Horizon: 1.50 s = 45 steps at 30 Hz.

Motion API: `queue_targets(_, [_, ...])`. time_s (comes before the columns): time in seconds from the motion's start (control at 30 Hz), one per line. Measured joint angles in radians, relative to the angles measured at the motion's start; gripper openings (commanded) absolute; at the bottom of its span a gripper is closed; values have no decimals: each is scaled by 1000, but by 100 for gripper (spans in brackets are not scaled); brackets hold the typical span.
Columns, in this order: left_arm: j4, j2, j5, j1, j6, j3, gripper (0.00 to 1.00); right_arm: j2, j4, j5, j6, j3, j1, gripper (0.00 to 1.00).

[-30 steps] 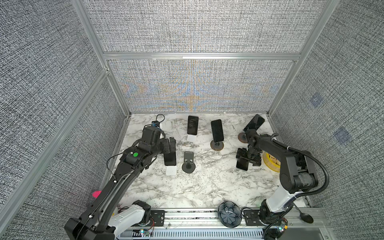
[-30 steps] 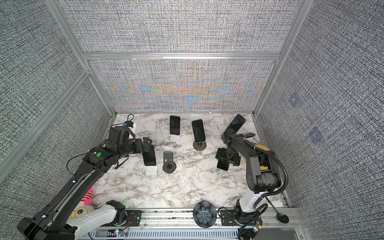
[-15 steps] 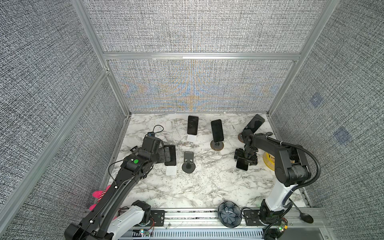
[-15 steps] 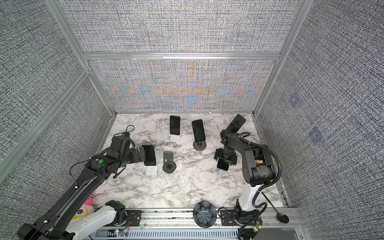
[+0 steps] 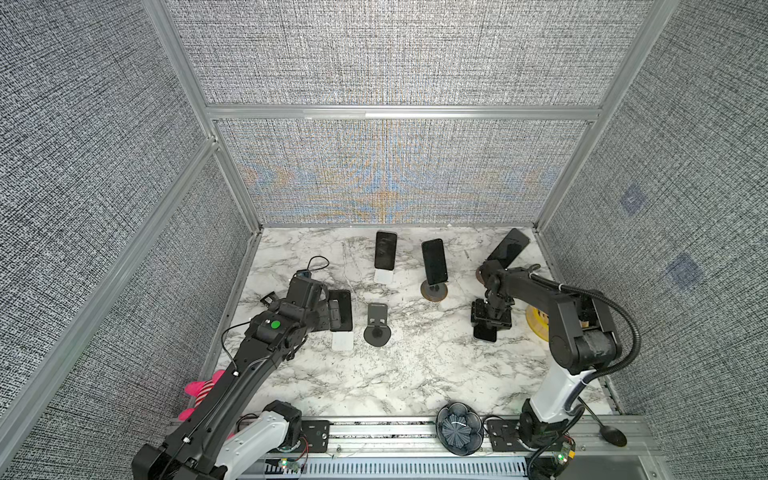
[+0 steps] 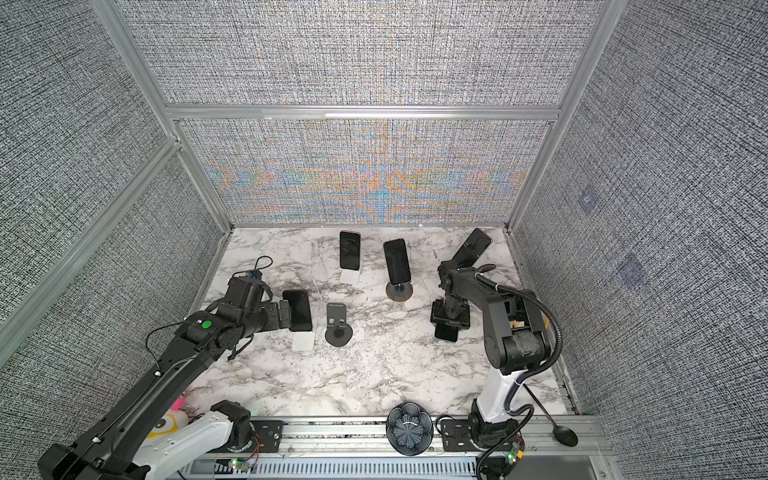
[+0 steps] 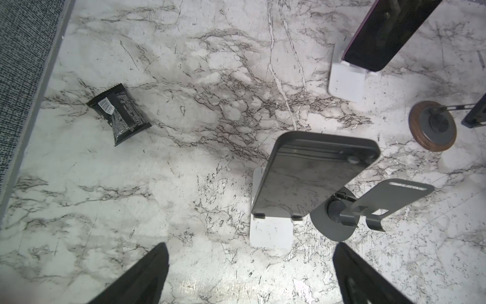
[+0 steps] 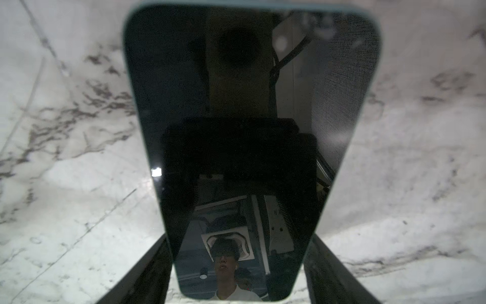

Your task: Remove the phone from the phone stand

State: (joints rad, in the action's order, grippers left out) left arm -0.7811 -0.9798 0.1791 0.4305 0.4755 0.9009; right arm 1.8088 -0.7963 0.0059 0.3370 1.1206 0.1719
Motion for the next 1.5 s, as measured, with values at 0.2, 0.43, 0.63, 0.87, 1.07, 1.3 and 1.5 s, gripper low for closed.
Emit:
queue_targets(0.2, [39, 37, -39, 0, 5, -75, 99, 13, -12, -3, -55, 10, 18, 74])
queue_targets(0.43, [150, 30, -115, 1, 34, -148, 99, -5, -24, -40, -84, 11, 39, 99])
queue_targets(0.63, [227, 11, -116, 5, 28, -171, 99, -92, -52, -61, -72, 26, 43, 99])
queue_targets(0.87, [294, -53, -108, 7, 21, -178, 99, -174, -83, -63, -48, 51, 45, 99])
queue_targets(1.07, [342, -93, -126, 16, 21, -185, 99, -204, -87, -63, -46, 54, 49, 99])
queue_targets(1.3, [361, -157, -103, 33, 21, -170, 99, -225, -87, -64, -44, 54, 53, 99])
queue_targets(1.5, [385, -196, -71, 40, 13, -151, 99, -250, -83, -63, -45, 42, 56, 99])
